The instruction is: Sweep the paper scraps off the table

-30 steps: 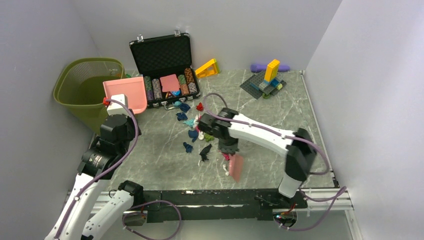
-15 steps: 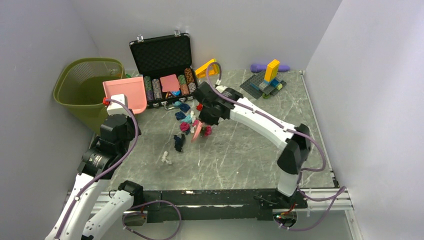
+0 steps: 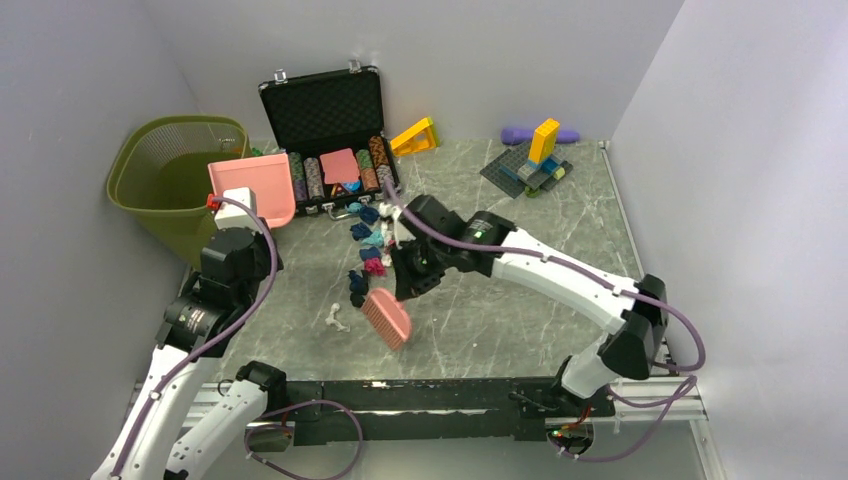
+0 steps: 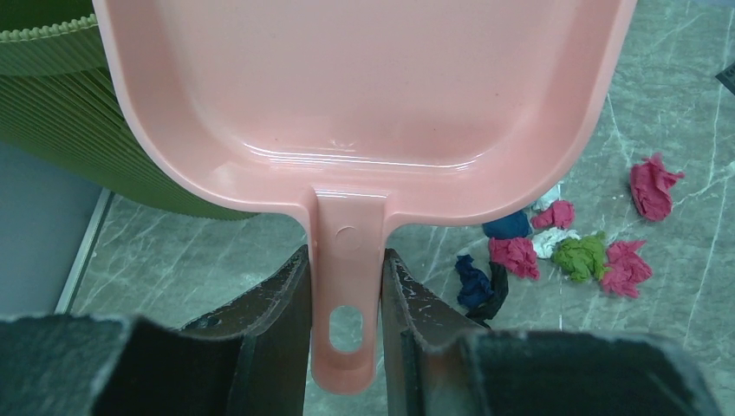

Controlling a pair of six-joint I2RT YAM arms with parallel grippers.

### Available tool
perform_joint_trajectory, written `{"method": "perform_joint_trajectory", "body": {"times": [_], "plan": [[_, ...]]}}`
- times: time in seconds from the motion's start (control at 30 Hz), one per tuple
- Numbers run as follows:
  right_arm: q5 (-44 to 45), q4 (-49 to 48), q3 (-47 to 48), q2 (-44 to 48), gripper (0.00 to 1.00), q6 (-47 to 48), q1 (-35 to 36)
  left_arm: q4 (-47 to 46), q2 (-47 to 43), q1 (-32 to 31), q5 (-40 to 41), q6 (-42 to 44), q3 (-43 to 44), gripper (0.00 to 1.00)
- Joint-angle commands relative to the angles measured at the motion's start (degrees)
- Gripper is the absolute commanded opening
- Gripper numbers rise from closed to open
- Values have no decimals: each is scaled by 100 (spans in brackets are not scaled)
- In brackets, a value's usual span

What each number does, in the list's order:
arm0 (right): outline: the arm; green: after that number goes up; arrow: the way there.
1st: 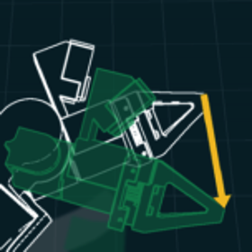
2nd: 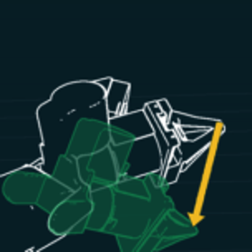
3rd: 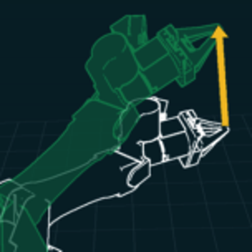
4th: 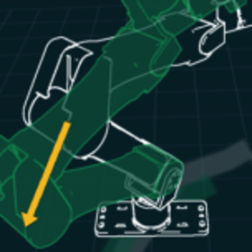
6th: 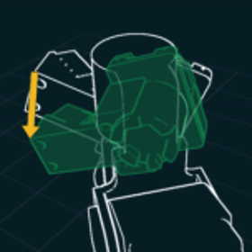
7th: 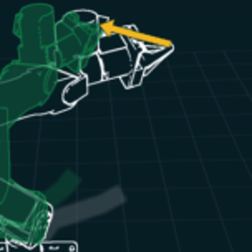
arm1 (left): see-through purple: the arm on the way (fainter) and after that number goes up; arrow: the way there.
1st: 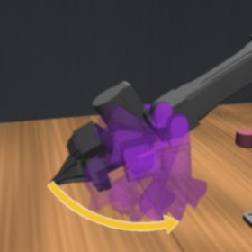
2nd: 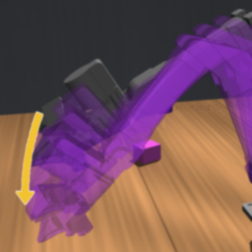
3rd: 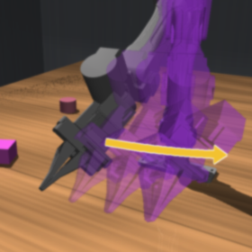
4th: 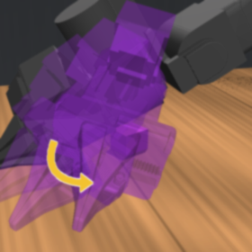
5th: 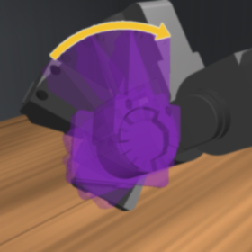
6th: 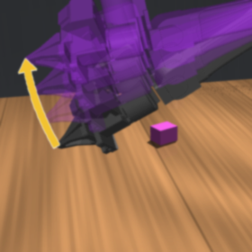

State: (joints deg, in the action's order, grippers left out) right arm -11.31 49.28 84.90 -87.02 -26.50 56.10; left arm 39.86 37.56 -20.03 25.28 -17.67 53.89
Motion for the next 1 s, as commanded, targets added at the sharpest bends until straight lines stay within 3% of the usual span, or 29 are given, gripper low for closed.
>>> {"method": "perform_joint_trajectory", "body": {"times": [0.0,0.23,0.53,0.63,0.77,0.97], "plan": [[-397,236,191,-506,0,1326,370,-267,35,43,-12,62,61,0],[-636,-283,1136,-1496,0,1906,823,-272,52,68,27,70,50,0],[-4,-352,2484,-3042,0,2083,796,-207,76,79,198,20,76,0],[204,-49,3025,-3535,0,1929,612,-193,14,87,351,-10,48,0],[699,1046,3915,-4153,0,1555,133,-176,10,87,440,-22,25,0],[940,1138,3791,-3773,0,1363,-596,-181,312,96,171,47,100,0]]}}
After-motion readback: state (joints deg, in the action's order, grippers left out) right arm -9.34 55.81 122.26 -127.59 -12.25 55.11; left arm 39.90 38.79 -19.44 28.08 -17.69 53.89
